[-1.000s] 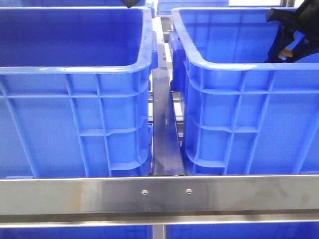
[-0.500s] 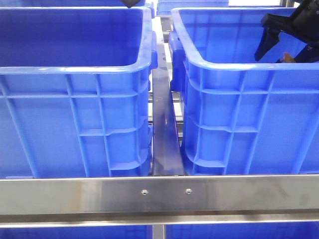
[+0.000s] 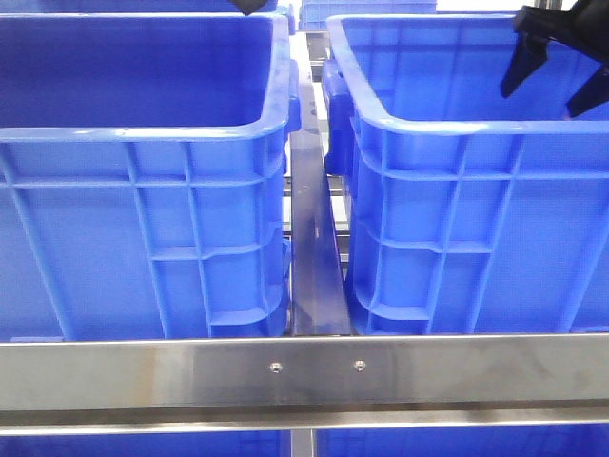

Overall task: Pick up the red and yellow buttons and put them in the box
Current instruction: 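Lower the yellow button into the empty crate and open right gripper, then raise the right gripper and lower the left gripper into the button crate, then grasp a red-capped button with the left gripper and lift it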

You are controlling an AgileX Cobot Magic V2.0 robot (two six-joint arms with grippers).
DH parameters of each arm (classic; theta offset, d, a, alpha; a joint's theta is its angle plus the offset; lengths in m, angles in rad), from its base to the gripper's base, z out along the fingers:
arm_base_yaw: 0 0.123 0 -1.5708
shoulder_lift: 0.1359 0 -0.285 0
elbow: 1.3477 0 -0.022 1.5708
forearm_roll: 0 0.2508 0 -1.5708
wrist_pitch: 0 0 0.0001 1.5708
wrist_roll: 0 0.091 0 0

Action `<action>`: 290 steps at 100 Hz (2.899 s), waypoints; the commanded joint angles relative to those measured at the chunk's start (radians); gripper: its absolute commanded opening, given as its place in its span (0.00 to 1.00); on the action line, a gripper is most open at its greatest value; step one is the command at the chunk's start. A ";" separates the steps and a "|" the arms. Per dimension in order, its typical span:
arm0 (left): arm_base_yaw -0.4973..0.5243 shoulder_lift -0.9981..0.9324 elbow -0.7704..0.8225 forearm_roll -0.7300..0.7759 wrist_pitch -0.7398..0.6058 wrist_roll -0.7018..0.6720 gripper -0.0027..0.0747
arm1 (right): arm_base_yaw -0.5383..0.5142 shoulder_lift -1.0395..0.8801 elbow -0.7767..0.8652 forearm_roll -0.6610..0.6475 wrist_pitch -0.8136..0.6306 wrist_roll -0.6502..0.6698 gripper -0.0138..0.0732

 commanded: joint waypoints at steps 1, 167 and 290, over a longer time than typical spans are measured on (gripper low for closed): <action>-0.009 -0.041 -0.032 -0.049 0.024 -0.011 0.82 | -0.014 -0.067 -0.032 0.006 -0.044 -0.006 0.90; -0.007 -0.041 -0.030 -0.026 0.020 -0.142 0.67 | 0.078 -1.133 0.906 -0.016 -0.191 -0.056 0.09; 0.400 0.097 0.100 0.251 -0.354 -0.696 0.67 | 0.078 -1.353 1.039 -0.016 -0.142 -0.056 0.09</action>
